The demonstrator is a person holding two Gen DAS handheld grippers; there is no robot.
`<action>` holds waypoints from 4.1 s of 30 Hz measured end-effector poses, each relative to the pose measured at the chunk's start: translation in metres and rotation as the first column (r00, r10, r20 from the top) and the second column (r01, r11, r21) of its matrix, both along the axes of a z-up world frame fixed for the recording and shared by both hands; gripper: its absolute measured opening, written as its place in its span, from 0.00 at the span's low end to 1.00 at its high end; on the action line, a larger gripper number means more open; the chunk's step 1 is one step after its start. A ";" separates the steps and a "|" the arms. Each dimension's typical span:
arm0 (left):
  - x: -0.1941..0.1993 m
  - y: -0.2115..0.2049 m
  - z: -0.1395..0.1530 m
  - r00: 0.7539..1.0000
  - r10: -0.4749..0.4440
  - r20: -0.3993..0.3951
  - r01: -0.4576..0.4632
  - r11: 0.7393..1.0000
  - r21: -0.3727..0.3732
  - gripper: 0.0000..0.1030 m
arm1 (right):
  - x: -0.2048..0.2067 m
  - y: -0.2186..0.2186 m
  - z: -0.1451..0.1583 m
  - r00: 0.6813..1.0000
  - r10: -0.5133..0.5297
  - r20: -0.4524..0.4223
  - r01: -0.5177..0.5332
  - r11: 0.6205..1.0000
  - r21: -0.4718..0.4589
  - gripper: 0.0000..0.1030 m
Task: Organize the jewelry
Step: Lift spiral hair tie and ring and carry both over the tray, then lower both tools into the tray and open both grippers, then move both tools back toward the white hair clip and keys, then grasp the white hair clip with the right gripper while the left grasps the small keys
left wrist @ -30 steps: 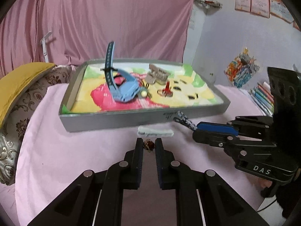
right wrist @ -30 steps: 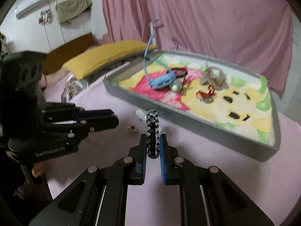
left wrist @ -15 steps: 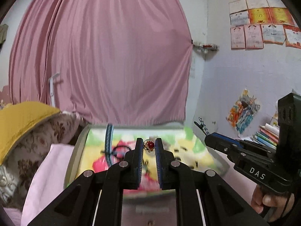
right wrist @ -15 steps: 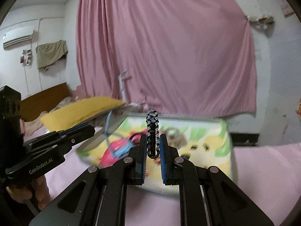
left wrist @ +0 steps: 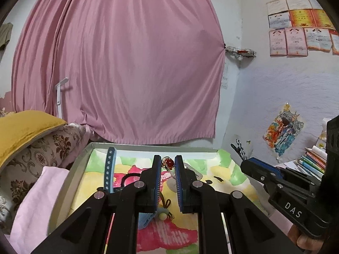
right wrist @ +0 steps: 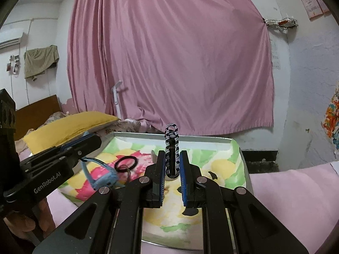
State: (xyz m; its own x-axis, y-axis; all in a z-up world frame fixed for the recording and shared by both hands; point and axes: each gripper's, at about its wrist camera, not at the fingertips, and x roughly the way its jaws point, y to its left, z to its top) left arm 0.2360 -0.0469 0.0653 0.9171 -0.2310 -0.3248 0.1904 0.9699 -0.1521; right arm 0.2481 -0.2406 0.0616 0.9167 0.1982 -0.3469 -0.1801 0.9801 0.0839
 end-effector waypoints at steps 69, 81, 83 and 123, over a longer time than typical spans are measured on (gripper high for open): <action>-0.083 0.052 0.020 1.000 0.019 -0.020 -0.020 0.998 -0.065 1.00 | -0.074 -0.008 0.017 0.995 0.041 0.095 -0.050 0.994 0.095 0.90; -0.119 0.079 -0.006 0.993 0.021 -0.112 -0.015 0.998 0.059 1.00 | -0.095 0.025 -0.005 0.971 0.233 -0.047 -0.235 0.971 -0.038 0.94; -0.117 0.084 -0.013 0.989 0.019 -0.149 -0.011 0.999 0.053 1.00 | -0.094 0.028 -0.010 0.965 0.251 -0.081 -0.256 0.965 -0.062 0.94; -0.052 0.014 -0.061 0.840 -0.199 -0.505 0.257 0.965 0.047 0.21 | -0.018 0.057 -0.060 0.791 0.401 -0.463 -0.517 0.842 -0.154 0.26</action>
State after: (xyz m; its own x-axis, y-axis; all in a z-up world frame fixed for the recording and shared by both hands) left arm 0.1838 -0.0334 0.0039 0.5558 -0.3506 -0.7538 0.3362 0.9241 -0.1819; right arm 0.2302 -0.1837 0.0019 0.5088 0.4092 -0.7574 -0.6214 0.7835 0.0059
